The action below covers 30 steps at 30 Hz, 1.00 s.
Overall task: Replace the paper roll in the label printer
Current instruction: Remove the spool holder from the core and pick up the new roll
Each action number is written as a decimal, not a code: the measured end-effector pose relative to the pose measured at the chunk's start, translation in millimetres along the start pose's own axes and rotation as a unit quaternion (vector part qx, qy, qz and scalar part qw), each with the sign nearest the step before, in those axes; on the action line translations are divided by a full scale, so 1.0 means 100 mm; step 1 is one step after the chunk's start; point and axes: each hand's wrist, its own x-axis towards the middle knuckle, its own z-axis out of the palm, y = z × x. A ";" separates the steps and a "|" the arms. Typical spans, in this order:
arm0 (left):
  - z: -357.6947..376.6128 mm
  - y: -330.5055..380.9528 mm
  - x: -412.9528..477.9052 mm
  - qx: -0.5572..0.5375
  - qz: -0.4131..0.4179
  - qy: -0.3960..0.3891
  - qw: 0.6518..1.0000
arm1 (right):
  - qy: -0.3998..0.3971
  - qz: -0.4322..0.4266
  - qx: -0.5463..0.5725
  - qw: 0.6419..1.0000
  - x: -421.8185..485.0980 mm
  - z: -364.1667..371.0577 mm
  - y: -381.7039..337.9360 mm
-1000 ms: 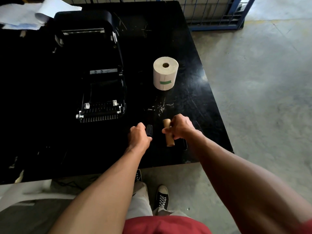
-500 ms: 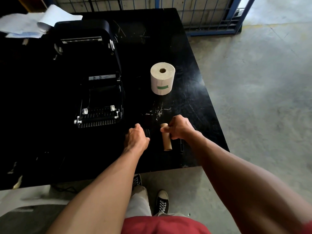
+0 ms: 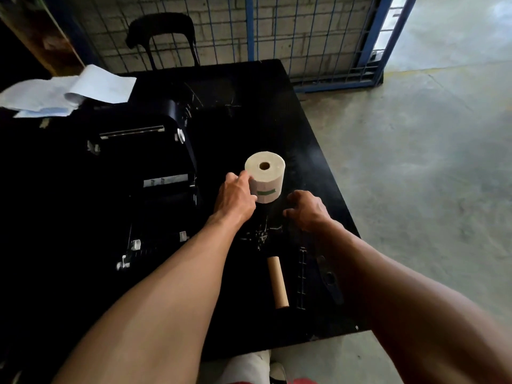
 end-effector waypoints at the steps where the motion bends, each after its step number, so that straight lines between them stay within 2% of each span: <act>1: 0.00 0.02 0.11 0.012 0.017 -0.008 1.000 | -0.004 0.002 0.001 1.000 0.08 0.00 -0.02; 4: 0.03 0.06 0.40 0.050 0.045 -0.042 0.997 | -0.023 0.007 0.002 1.000 0.29 0.02 -0.07; 11: 0.12 0.13 0.77 0.115 0.055 -0.149 0.981 | -0.038 0.032 0.025 0.998 0.64 0.08 -0.05; 18: -0.01 0.11 0.93 0.118 0.071 -0.207 0.969 | -0.036 0.062 0.036 0.997 0.83 0.06 -0.03; 22: -0.15 0.06 1.00 0.097 0.077 -0.218 0.968 | -0.037 0.026 0.054 0.997 0.85 0.03 -0.08; 26: -0.30 0.03 1.03 0.000 0.042 -0.229 0.973 | -0.123 -0.013 0.133 0.983 0.78 -0.10 -0.12; 30: -0.47 0.04 0.96 -0.073 0.032 -0.290 0.954 | -0.225 -0.016 0.206 0.952 0.60 -0.31 -0.06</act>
